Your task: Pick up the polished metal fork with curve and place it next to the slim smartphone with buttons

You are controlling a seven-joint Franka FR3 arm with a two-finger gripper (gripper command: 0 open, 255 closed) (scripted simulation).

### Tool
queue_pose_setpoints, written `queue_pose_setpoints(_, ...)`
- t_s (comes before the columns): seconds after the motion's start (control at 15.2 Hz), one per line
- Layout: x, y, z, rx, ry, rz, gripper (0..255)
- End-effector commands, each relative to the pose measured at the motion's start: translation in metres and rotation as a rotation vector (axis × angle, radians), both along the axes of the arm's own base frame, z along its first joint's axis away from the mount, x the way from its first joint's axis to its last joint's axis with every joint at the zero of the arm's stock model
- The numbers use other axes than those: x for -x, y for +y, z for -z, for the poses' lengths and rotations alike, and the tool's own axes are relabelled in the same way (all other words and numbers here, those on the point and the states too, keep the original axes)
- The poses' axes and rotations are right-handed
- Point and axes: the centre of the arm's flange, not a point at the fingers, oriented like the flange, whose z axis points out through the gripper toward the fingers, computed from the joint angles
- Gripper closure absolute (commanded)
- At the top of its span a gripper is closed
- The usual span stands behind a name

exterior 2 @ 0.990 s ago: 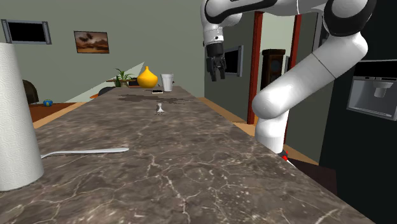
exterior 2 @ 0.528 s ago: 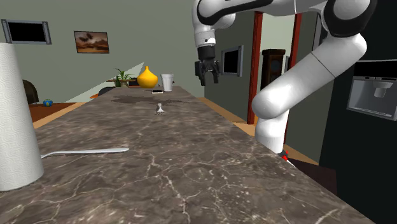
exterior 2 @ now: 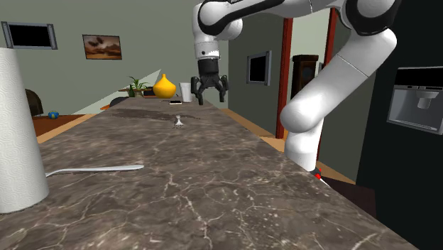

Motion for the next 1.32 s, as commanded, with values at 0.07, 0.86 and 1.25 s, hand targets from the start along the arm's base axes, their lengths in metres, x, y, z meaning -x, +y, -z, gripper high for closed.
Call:
queue_pose_setpoints(0.07, -0.016, 0.033, 0.006, -0.002, -0.013, 0.107, 0)
queue_pose_setpoints(0.86, -0.072, 0.095, 0.053, -0.003, -0.042, 0.341, 0)
queue_pose_setpoints(1.25, -0.071, 0.095, 0.066, -0.003, -0.042, 0.341, 0)
